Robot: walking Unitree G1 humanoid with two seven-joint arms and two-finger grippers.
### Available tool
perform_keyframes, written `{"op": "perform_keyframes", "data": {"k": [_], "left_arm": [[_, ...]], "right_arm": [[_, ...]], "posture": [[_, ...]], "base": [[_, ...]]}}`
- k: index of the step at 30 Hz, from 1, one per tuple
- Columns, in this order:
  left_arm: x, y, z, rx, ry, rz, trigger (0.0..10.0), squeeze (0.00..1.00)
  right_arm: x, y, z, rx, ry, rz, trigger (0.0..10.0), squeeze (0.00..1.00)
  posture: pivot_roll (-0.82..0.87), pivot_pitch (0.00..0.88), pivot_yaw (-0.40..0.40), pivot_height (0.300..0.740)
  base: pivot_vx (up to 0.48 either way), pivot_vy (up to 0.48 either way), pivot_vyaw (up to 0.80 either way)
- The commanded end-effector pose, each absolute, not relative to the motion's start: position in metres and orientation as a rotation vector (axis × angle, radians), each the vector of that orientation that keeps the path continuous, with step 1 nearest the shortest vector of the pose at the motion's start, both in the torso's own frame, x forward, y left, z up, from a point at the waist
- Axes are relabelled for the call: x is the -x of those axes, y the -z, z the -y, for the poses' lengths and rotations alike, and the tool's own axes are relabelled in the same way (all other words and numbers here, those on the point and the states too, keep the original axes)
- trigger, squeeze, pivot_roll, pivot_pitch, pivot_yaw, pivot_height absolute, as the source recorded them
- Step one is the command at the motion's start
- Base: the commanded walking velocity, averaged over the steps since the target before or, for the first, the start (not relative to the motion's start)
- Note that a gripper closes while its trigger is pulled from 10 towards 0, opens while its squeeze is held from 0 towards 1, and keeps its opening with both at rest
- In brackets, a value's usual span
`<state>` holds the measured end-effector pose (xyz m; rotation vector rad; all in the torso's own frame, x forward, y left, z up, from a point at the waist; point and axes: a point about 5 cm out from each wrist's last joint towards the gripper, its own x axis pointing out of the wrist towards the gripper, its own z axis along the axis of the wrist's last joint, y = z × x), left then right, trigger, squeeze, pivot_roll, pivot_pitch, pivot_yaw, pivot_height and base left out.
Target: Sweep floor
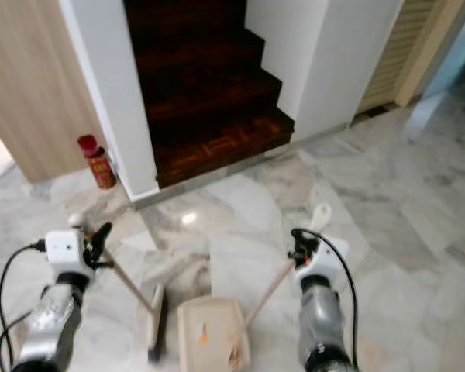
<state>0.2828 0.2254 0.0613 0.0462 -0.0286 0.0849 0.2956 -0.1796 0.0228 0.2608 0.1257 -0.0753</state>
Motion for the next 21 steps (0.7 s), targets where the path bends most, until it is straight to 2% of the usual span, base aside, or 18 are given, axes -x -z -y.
{"op": "perform_keyframes", "data": {"k": [1, 10, 17, 21], "left_arm": [[-0.2872, -0.0694, -0.2270, -0.067, -0.086, 0.054, 10.0, 0.00], [-0.2879, -0.0702, -0.2283, -0.068, -0.091, 0.056, 10.0, 0.00], [-0.2886, -0.0705, -0.2281, -0.068, -0.095, 0.056, 10.0, 0.00], [-0.2883, -0.0704, -0.2282, -0.067, -0.097, 0.056, 10.0, 0.00]], "right_arm": [[-0.3006, -0.0307, 0.1840, -0.282, 0.097, -0.085, 10.0, 0.00], [-0.3016, -0.0319, 0.1850, -0.274, 0.098, -0.082, 10.0, 0.00], [-0.3024, -0.0336, 0.1843, -0.276, 0.089, -0.071, 10.0, 0.00], [-0.3026, -0.0331, 0.1831, -0.283, 0.080, -0.076, 10.0, 0.00]], "posture": [[0.01, 0.000, -0.019, 0.740], [0.01, 0.000, -0.019, 0.740], [0.01, 0.000, -0.023, 0.740], [0.01, 0.000, -0.024, 0.740]], "base": [[0.000, 0.322, 0.00], [0.000, 0.322, 0.00], [0.000, 0.323, 0.80], [0.000, 0.322, 0.30]]}}
